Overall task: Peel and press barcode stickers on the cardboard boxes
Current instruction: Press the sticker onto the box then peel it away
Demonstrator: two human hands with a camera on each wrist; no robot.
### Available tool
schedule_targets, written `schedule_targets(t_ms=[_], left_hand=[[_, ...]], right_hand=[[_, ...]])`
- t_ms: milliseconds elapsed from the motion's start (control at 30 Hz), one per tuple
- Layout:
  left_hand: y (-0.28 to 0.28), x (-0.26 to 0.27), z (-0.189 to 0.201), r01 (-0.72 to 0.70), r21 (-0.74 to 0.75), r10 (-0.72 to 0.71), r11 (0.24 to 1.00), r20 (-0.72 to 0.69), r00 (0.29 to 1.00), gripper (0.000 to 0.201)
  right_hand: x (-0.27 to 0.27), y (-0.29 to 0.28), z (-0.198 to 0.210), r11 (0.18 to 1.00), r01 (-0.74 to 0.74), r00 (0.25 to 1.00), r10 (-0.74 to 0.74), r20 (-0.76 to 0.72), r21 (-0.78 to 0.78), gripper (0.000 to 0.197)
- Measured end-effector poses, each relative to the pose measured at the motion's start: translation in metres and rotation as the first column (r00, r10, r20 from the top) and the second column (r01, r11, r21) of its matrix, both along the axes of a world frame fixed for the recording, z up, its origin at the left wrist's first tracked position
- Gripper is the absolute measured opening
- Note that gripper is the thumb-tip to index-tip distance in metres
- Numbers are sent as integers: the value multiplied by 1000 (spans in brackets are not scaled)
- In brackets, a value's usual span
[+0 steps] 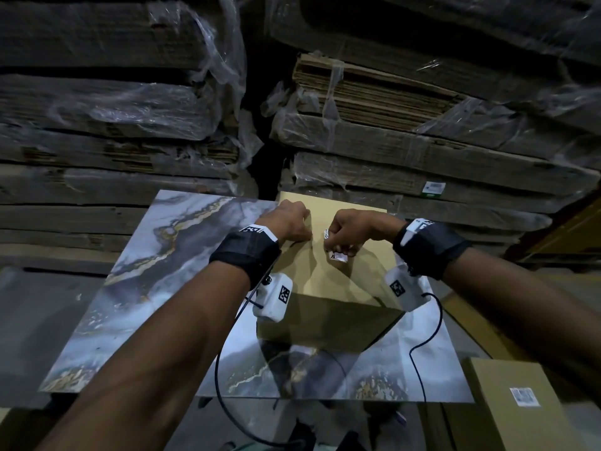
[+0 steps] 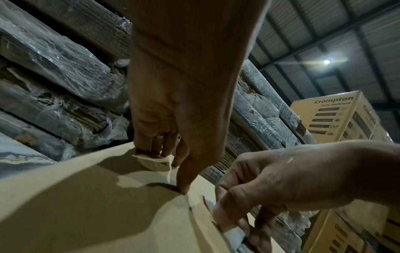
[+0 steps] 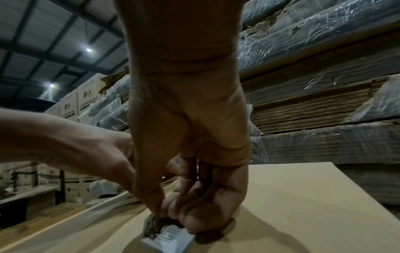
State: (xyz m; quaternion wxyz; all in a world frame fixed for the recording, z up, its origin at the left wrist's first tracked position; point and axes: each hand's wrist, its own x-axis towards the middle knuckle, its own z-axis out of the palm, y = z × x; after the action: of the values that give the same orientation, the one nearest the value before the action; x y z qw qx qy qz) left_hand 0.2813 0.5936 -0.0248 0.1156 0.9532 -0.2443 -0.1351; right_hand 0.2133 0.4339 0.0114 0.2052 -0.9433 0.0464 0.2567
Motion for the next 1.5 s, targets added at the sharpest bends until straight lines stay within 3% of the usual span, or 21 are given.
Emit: schedule_targets(t_ms=[267, 567, 667, 733, 800, 967, 1233, 1500], left_hand=[[1, 2, -3, -9, -13, 9, 1000, -4, 1000, 53], [0, 1, 0, 21, -7, -21, 1000, -9, 1000, 33], [0, 1, 1, 24, -3, -24, 1000, -21, 999, 34], [0, 0, 1, 23, -2, -23, 1000, -22, 999, 34], [-1, 0, 1, 27, 11, -27, 1000, -14, 1000, 39], [-1, 0, 1, 31, 21, -31, 999, -8, 1000, 52], [-1, -1, 0, 19, -5, -19, 1000, 1, 1000, 48], [1, -4, 3, 3, -15, -3, 1000, 8, 1000, 42]], right_hand=[[5, -8, 0, 981, 69, 988, -42, -151, 180, 22], [2, -11, 4, 968, 108, 979, -63, -193, 228, 30], [-8, -10, 2, 991, 80, 996, -76, -48, 111, 58], [-19, -9, -3, 994, -52, 995, 59, 76, -96, 69], [-30, -6, -12, 976, -111, 978, 140, 153, -186, 66], [-35, -6, -15, 987, -140, 962, 154, 227, -78, 31], [-28, -19, -7, 977, -100, 990, 78, 120, 190, 34], [-17, -24, -2, 973, -95, 995, 95, 12, 212, 30]])
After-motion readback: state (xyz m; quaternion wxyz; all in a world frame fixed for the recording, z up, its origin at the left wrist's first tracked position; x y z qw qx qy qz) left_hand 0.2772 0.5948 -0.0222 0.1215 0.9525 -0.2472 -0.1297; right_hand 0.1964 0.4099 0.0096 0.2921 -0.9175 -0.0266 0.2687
